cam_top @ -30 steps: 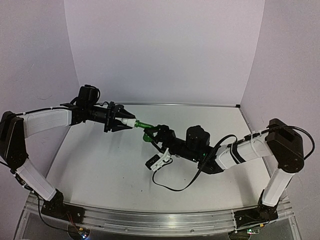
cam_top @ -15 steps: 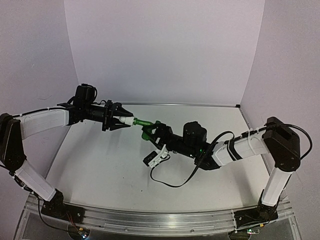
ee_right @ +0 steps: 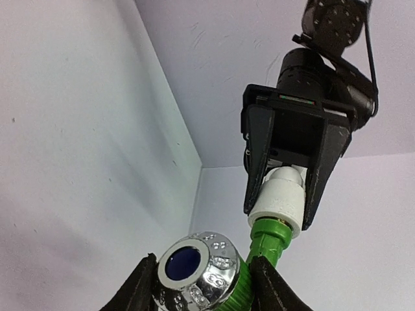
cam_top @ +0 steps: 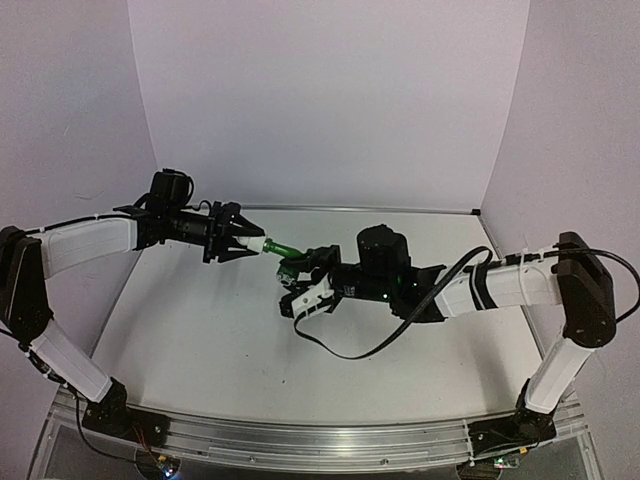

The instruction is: Install the water faucets

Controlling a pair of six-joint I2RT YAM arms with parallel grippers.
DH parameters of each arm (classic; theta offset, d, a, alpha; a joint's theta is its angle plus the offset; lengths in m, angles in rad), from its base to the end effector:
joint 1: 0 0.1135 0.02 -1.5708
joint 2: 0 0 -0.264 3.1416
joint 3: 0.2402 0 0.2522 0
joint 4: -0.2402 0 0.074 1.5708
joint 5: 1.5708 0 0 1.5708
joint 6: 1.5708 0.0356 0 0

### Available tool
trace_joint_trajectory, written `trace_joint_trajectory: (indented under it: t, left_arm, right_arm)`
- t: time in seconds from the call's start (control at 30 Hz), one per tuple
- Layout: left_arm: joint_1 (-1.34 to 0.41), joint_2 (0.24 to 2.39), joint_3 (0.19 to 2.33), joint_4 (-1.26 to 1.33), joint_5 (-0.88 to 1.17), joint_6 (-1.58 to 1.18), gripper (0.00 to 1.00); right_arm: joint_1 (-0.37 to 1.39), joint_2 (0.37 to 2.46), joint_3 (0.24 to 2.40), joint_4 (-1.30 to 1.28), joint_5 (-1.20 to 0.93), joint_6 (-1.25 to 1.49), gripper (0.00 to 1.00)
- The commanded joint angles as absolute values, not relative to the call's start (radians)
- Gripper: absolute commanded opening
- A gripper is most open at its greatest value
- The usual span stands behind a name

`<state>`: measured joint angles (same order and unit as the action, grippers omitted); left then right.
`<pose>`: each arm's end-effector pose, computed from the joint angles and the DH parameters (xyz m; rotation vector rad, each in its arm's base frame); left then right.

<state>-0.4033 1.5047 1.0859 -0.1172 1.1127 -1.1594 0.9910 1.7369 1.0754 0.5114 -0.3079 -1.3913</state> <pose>0.2891 -0.1581 0.2863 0.0917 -2.4194 1.9225 0.2104 0.3410 0.2546 -1.6619 0.4190 -0.0322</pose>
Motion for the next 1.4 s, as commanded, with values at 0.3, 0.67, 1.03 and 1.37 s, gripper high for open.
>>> trace_joint_trajectory:
  t: [0.3,0.67,1.03,1.37]
  left_arm:
    - [-0.435,1.466,1.132,-0.087,1.226,-0.568,0.0]
    - [-0.436,1.407,1.117,-0.029,1.164,-0.477,0.0]
    - [-0.427,1.456,1.135,-0.02,1.081,-0.737,0.0]
    - [-0.415,1.504,1.169,-0.03,1.138,-0.924,0.0]
  right_arm:
    - [0.724,1.741,1.219,0.481,-0.824,0.097,0.0]
    - [0.53,2.131,1.23,0.865,-0.985,1.369,0.33]
    - [0.515,1.954,1.083,0.749,-0.833,0.855,0.64]
    - [0.832,1.6,0.995,0.419,-0.247,-0.516,0.69]
